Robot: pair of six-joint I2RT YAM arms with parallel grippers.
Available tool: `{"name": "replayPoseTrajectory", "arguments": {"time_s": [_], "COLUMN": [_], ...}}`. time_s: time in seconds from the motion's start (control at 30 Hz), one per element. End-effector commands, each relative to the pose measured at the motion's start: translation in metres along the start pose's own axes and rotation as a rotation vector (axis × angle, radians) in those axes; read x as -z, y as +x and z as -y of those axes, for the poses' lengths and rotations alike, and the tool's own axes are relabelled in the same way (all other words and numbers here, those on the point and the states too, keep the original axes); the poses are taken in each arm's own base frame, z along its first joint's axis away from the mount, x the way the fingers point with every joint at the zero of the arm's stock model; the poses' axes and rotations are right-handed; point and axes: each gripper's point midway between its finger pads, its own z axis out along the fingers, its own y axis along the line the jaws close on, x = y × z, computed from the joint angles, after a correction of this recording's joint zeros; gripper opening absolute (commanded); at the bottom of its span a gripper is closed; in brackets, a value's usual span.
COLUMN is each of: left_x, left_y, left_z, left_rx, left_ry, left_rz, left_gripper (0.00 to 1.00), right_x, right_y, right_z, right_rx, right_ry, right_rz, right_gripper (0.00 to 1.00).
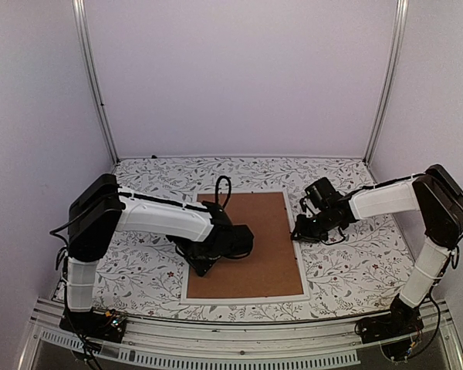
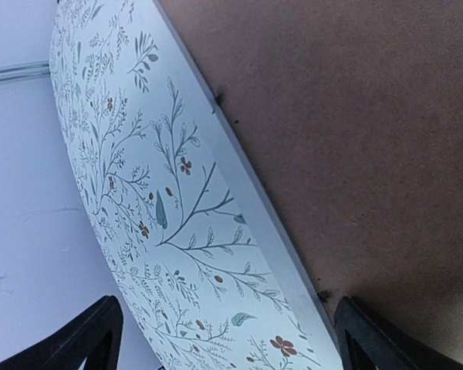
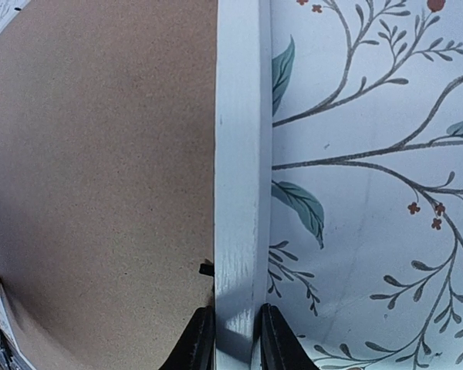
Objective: Put the photo into the frame
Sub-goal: Press the fastener onto the backboard.
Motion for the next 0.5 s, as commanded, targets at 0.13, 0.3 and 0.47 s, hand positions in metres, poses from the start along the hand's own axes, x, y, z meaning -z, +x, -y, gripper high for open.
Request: {"name": "replayPoseTrajectory", "arguments": {"time_s": [0.13, 0.3, 0.47], "left_x": [0.0, 0.005, 0.023], "left_y": [-0.004, -0.01, -0.032], "left_z": [0.091, 0.071, 0.044], "left_rx": [0.01, 0.056, 0.172], "left_ry": [0.266, 0.216, 0.266], "left_rz": [-0.003, 0.021, 0.099], "left_gripper": [1.0, 1.0, 1.0], "right_x": [-0.023, -0.023, -0.02], "right_y": [0.075, 0.074, 0.068], "right_z": [0.004, 0.004, 0.004], "right_rx": [0.019, 0.018, 0.027], "right_ry": [0.025, 0.03, 0.044], "right_rz": [-0.242, -0.239, -0.227], "right_gripper": [0.23, 0.23, 0.23]}}
